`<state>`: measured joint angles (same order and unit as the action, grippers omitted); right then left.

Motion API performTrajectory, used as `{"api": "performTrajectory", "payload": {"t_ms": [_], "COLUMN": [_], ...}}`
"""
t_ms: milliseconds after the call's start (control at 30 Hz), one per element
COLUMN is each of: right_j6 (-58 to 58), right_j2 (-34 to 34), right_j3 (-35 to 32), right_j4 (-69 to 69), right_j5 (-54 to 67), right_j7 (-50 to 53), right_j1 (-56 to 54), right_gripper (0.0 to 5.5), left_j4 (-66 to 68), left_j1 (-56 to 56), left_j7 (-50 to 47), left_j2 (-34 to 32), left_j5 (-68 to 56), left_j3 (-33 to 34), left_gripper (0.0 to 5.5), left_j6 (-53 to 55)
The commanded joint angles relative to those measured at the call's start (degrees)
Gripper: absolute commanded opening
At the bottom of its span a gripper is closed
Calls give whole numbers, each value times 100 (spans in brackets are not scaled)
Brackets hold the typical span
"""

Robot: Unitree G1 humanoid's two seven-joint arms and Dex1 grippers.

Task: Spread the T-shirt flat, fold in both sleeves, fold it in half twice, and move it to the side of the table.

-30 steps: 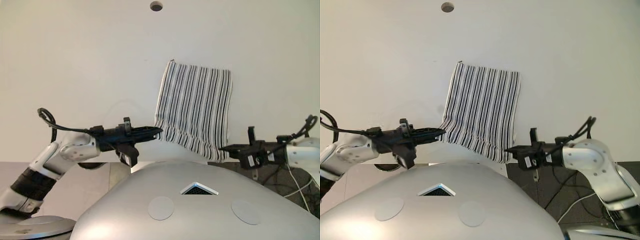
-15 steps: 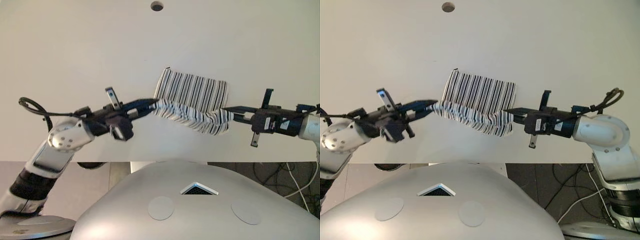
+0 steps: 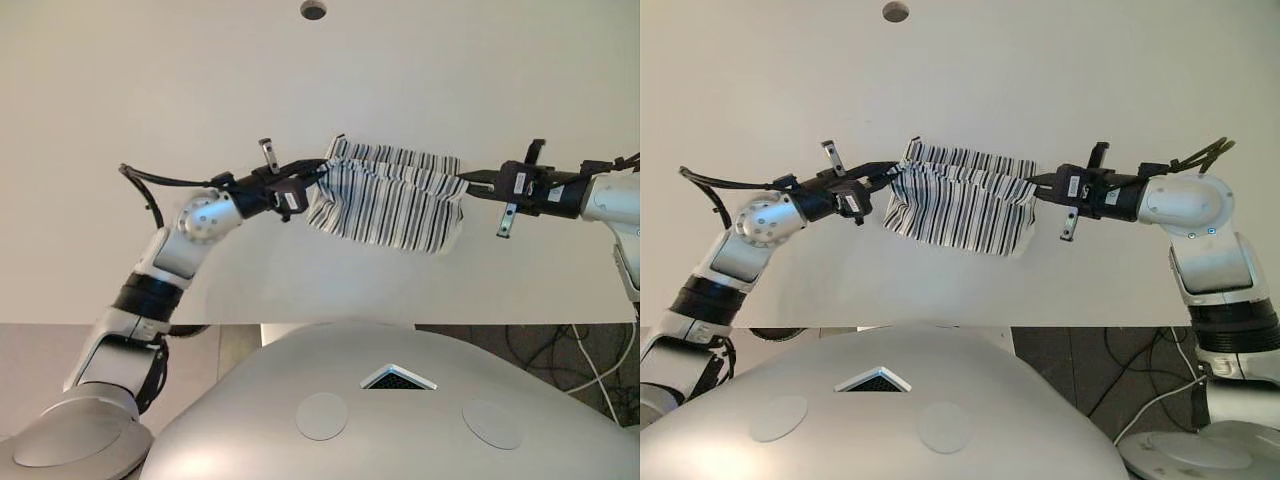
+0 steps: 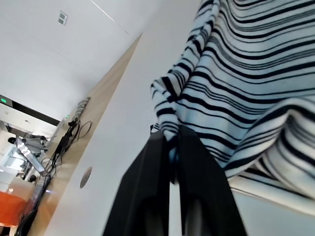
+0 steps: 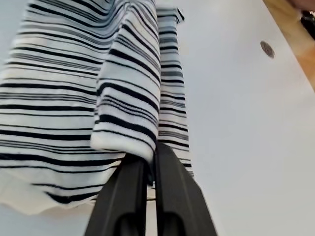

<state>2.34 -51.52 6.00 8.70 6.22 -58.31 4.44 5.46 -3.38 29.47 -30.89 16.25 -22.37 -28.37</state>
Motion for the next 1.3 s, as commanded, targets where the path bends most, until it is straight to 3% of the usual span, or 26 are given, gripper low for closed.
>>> {"api": "performTrajectory", "payload": {"t_ms": [33, 167, 267, 333, 500, 600, 733, 900, 1167, 1300], "right_j6": [60, -137, -558, -902, -1234, -1321, -1301, -1467, -414, 184], "right_j2": [231, 682, 1105, 1299, 1567, 1846, 2111, 2483, 2566, 2239], "right_j3": [128, 282, 14, -299, -901, -1176, -672, 313, 933, 899], "right_j4": [-273, -627, -961, -1223, -1579, -1012, 13, -115, -2400, -3709], "right_j5": [-189, -374, -141, 135, 360, 722, 1030, 1033, 39, -580], "right_j7": [127, 475, 912, 1140, 1771, 1971, 1579, 1061, 761, 1106], "right_j1": [-278, -470, -629, -698, -826, -782, -480, -503, -1128, -1744], "right_gripper": [59, 134, 196, 234, 234, 234, 234, 234, 234, 234], "left_j4": [918, 1667, 1939, 1852, 778, -47, -835, -1030, -1234, -1345], "left_j1": [-440, -696, -844, -868, -547, -283, 6, 175, 495, 646], "left_j7": [-304, -911, -1535, -1818, -1959, -2068, -2135, -2163, -2139, -2161], "left_j2": [217, 390, 558, 672, 861, 954, 1059, 1182, 1253, 1262], "left_j5": [535, 918, 830, 383, -814, -1037, -909, -668, -546, -460], "left_j3": [-152, -129, 201, 639, 1462, 1768, 1903, 1858, 1884, 1912], "left_gripper": [57, 129, 187, 189, 189, 189, 189, 189, 189, 189], "left_j6": [-92, -323, -384, -486, -725, -664, -510, -427, -364, -338]}}
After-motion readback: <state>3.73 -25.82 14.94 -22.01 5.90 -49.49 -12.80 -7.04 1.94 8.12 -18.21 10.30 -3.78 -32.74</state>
